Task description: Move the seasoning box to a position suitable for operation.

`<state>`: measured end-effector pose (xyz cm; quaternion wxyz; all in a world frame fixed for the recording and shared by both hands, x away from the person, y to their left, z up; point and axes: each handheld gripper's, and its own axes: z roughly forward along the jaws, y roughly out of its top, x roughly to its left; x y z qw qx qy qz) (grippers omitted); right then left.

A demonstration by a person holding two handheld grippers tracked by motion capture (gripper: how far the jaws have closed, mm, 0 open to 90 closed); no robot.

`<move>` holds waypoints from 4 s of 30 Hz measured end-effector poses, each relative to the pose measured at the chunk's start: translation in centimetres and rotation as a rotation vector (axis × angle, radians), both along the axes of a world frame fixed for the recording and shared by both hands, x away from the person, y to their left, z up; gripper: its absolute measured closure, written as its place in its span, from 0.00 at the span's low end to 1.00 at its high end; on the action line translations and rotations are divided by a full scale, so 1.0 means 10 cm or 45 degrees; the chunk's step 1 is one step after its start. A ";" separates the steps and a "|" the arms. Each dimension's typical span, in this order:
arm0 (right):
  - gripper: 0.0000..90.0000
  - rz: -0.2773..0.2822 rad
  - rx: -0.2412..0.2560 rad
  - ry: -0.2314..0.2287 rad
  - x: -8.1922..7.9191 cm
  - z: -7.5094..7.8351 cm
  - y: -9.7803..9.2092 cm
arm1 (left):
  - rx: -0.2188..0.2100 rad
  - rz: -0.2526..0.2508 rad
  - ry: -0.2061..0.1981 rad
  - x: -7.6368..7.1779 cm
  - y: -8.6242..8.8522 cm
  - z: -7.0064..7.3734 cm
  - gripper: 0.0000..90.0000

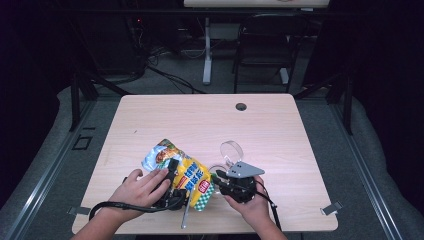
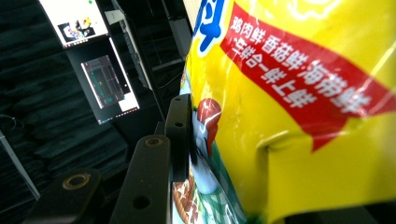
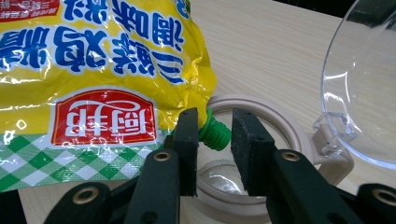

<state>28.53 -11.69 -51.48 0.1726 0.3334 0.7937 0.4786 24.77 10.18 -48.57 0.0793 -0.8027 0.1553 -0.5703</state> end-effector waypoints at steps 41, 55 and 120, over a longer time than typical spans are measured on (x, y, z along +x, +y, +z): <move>0.81 -0.007 0.003 -0.009 -0.01 0.01 0.00 | 0.067 -0.028 -0.001 -0.04 -0.07 0.09 0.79; 0.81 -0.011 0.021 0.011 -0.01 -0.01 -0.02 | 0.084 -0.033 -0.015 -0.07 -0.10 0.12 0.79; 0.82 -0.028 0.033 0.016 -0.01 -0.01 -0.03 | 0.127 -0.074 -0.013 -0.14 -0.20 0.24 0.86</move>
